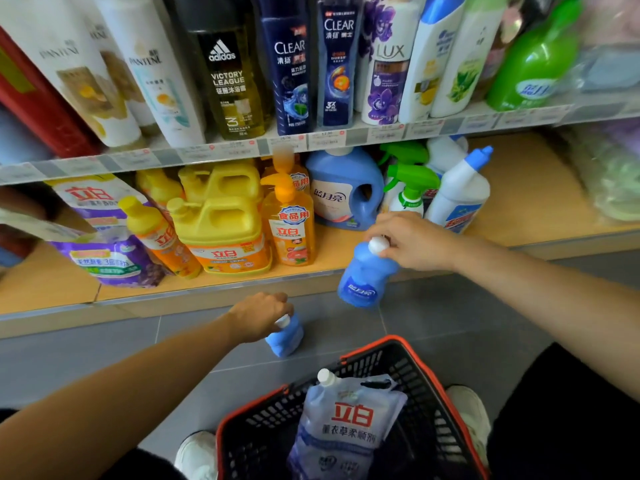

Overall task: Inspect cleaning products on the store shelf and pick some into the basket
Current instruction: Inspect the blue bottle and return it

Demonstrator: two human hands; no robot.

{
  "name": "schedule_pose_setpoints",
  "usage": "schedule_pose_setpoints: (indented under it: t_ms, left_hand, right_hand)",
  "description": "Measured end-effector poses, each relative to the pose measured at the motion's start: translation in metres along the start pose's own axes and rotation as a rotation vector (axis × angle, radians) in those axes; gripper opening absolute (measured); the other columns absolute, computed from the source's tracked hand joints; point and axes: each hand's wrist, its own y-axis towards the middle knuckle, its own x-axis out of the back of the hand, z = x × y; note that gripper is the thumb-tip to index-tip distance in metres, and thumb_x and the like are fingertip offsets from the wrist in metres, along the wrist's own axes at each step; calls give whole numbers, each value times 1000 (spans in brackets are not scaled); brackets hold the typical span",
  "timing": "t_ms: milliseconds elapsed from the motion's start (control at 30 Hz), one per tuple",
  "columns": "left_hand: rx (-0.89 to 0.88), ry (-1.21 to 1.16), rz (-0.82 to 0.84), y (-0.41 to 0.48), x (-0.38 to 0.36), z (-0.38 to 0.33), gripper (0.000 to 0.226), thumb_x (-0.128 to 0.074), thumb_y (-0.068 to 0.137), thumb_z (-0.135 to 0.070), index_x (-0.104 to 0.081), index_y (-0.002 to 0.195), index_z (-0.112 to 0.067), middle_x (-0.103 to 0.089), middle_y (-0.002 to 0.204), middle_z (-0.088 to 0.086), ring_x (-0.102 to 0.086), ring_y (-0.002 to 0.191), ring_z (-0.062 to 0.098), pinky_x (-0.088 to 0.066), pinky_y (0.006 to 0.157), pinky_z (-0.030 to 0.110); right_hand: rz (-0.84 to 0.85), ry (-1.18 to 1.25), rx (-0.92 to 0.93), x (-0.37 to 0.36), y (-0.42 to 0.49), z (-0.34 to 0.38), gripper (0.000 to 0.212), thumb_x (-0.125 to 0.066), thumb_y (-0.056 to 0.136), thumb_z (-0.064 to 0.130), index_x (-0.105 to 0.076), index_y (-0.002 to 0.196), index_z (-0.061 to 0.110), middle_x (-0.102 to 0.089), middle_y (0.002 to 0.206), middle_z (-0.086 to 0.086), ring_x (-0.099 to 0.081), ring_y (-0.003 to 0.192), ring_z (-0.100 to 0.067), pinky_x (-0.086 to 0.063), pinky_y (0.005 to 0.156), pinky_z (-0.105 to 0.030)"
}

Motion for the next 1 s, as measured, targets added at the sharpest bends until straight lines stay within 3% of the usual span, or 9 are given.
schedule_pose_setpoints:
  t_ms: [200,333,567,733,867,1000]
  left_hand:
    - [32,-86,-152,1,35,-7,39,-62,94,-49,-63,121,-20,-64,119,3,-63,102,25,-49,79,34]
    - [55,-101,-309,-5,74,-12,42,-61,92,-56,-67,111,-19,-69,108,2,-64,94,24,-50,74,36]
    - [59,-248,-577,-2,139,-20,32,-72,88,-41,-68,95,-11,-66,87,5,-60,78,26,-48,67,45]
    - [23,-302,-734,13,165,-9,26,-77,87,-33,-70,100,-12,-64,92,1,-57,82,20,-44,68,33]
    - [-10,-52,-768,35,171,-1,34,-74,88,-41,-70,105,-12,-67,94,4,-54,90,27,-38,73,35]
    - [86,213,-719,56,162,-3,43,-66,88,-55,-71,109,-19,-71,99,-2,-50,98,27,-32,77,39]
  right_hand:
    - [-204,19,-23,31,14,-9,24,-67,86,5,-70,110,12,-60,103,-10,-56,98,-32,-45,86,-45]
    - [-183,-36,-63,17,29,-22,23,-62,89,0,-68,110,7,-58,108,-13,-54,103,-34,-44,87,-46]
    - [-220,-11,-107,-6,47,-36,48,-60,87,-8,-61,132,12,-59,119,-14,-51,112,-36,-42,94,-42]
    - [-337,31,-118,-14,46,-38,42,-65,89,7,-63,131,10,-62,118,-17,-55,110,-38,-43,92,-41]
    - [-391,26,-143,-16,46,-36,34,-67,89,11,-68,122,8,-61,108,-20,-57,102,-40,-46,86,-45]
    - [-386,55,-140,-16,45,-35,34,-67,89,12,-68,123,10,-62,109,-18,-56,102,-39,-46,86,-47]
